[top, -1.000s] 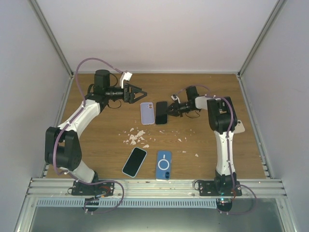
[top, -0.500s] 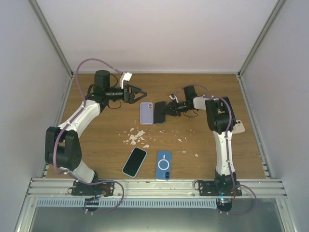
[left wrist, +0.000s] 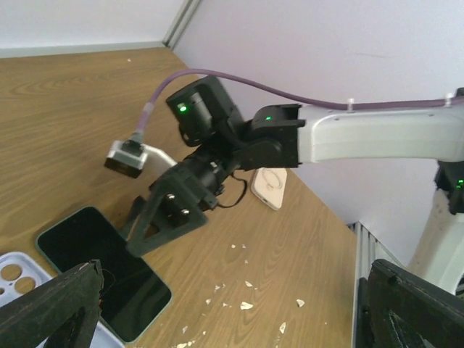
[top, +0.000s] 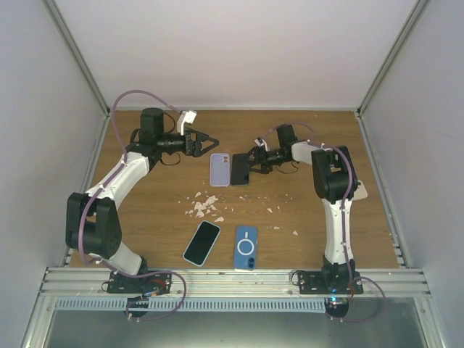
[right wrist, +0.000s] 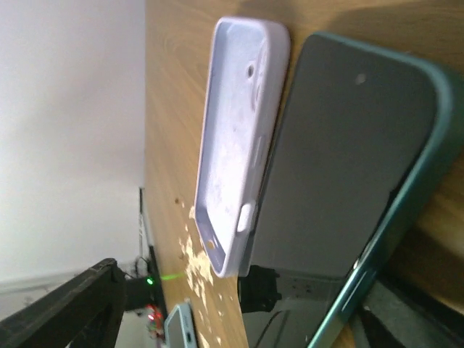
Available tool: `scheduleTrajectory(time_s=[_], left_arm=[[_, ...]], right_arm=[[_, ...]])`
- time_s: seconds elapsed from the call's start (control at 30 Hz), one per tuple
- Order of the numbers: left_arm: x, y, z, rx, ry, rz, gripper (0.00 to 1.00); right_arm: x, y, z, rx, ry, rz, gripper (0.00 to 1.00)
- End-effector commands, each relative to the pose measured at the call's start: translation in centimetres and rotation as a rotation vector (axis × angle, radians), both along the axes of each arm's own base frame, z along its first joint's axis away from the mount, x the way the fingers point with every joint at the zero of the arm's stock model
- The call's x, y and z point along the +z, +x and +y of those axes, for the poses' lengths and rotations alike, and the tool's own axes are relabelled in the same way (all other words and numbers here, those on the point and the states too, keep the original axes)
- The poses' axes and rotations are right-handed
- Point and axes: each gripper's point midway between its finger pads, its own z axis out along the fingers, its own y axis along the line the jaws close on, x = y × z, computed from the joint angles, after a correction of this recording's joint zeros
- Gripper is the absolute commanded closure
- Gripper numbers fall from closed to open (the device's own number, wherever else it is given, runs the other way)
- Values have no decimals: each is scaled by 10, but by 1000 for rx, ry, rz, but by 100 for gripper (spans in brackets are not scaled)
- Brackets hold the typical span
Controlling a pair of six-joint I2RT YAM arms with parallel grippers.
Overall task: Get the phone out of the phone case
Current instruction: Place the phone at the center of the board.
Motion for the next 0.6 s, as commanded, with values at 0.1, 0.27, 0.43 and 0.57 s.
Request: scheduleTrajectory(time_s=[0.1, 0.27, 0.43, 0.57], left_arm=[[7, -6, 20, 95, 115, -108, 1], [-2, -13, 33, 133, 232, -140, 1], [-12, -35, 42, 103, 349, -164, 1], [-20, -61, 45, 44, 423, -186, 1]], right_arm=[[-2, -3, -16, -55, -158, -57, 1], [-5, -3, -24, -73, -202, -70, 0], [1, -1, -32, -87, -244, -115, 1], [18, -1, -39, -104, -255, -172, 0]])
